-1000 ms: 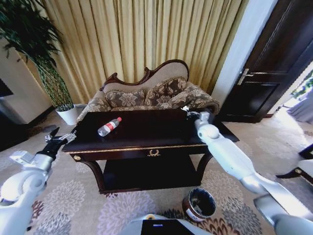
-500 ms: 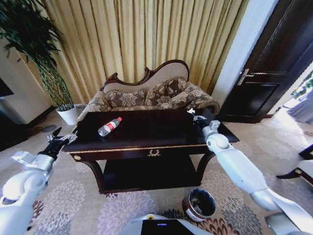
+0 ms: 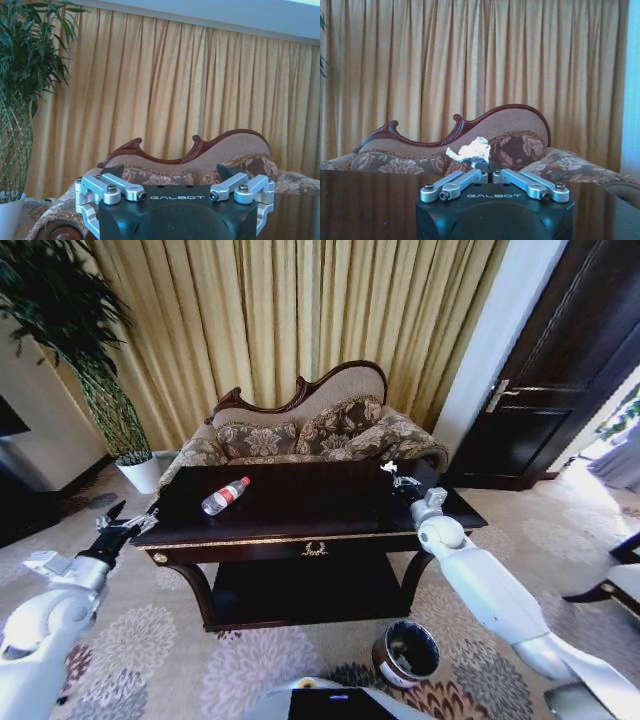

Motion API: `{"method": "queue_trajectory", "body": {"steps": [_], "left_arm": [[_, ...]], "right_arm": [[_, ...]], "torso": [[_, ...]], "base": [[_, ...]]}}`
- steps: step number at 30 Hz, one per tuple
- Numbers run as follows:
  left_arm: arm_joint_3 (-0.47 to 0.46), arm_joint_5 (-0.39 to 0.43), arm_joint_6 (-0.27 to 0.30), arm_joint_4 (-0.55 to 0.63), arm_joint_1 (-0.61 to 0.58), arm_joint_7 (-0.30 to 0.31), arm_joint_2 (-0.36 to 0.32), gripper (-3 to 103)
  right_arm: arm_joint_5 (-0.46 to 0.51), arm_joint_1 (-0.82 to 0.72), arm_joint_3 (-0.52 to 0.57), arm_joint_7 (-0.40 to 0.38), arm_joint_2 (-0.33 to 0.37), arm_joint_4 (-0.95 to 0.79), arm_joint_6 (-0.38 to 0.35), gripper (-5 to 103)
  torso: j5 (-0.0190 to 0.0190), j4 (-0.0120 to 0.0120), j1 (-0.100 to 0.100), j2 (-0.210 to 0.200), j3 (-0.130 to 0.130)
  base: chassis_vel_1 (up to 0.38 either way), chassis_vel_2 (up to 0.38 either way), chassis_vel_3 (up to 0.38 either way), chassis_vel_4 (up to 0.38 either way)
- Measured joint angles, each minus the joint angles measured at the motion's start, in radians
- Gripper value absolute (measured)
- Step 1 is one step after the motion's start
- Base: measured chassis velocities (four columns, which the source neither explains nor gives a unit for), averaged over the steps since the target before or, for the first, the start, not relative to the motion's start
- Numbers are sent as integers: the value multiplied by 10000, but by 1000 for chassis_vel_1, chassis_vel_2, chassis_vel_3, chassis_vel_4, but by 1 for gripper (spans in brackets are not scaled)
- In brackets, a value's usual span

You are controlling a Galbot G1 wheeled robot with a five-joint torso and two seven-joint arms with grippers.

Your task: Move to the front of the table and place the trash on the table into the trash bin.

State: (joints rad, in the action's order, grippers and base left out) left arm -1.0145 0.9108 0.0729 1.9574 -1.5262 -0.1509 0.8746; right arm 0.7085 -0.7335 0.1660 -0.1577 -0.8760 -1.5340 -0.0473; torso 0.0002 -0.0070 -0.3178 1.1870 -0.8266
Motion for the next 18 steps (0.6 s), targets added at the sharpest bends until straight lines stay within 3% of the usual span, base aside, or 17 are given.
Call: {"method": "queue_trajectory", "body": {"steps": [12, 18], "left_arm": [[-3, 4, 6, 40, 0, -5, -31, 100], [-45, 1, 6, 45, -36, -23, 51, 100]], "right_arm": [[-235, -360, 151, -328, -81, -294, -95, 0], [-424, -659, 140, -359, -62, -389, -167, 0]], "torso": [[3, 0, 9, 4, 4], [0, 7, 12, 7, 5]], "base": [[257, -241, -246, 248], [78, -86, -95, 67]]}}
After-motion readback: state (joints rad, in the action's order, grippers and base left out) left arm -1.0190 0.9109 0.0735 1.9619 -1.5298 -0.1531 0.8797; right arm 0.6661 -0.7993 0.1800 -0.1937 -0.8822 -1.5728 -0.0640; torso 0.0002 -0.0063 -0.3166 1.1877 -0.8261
